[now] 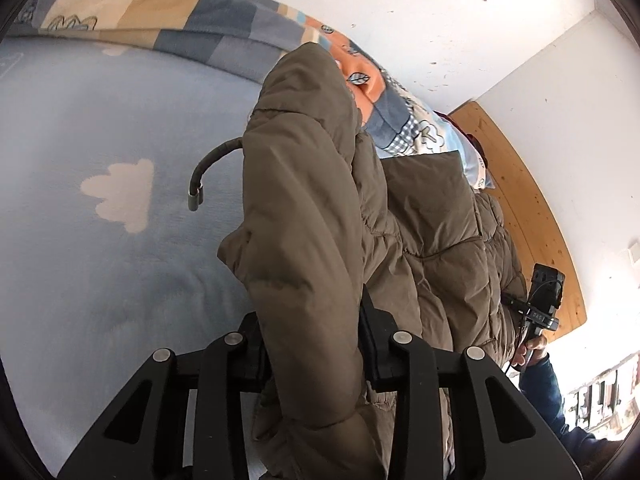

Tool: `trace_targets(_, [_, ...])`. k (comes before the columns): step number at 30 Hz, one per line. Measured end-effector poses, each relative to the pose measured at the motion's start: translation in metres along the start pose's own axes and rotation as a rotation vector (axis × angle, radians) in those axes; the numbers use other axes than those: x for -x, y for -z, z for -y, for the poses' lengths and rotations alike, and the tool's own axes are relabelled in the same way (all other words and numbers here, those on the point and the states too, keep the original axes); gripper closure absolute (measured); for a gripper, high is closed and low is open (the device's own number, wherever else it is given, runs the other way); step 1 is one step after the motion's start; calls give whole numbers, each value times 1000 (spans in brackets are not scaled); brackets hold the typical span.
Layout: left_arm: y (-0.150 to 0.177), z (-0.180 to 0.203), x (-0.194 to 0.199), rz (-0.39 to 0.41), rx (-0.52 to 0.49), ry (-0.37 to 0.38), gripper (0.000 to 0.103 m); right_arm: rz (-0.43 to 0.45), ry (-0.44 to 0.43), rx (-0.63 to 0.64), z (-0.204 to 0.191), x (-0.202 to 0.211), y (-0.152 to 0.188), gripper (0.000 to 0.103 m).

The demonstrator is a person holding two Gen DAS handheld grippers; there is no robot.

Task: Fold large clothes
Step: 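Lift the held edge with both tools and fold it over the jacket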

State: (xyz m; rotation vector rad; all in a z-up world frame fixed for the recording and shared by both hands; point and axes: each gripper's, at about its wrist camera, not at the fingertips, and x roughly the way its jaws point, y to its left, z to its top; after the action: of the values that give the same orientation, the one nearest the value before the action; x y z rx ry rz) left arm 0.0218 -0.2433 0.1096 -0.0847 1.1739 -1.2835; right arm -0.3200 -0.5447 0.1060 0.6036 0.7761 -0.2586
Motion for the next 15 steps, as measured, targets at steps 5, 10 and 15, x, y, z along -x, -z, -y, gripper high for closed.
trace_targets(5, [16, 27, 39, 39, -14, 7, 70, 10, 3, 21, -12, 28, -1, 67])
trace_targets(10, [43, 56, 84, 83, -45, 1, 70, 42, -13, 39, -38, 59, 11, 67])
trace_targets(15, [72, 77, 111, 103, -64, -9, 70, 60, -23, 50, -61, 88, 36, 67])
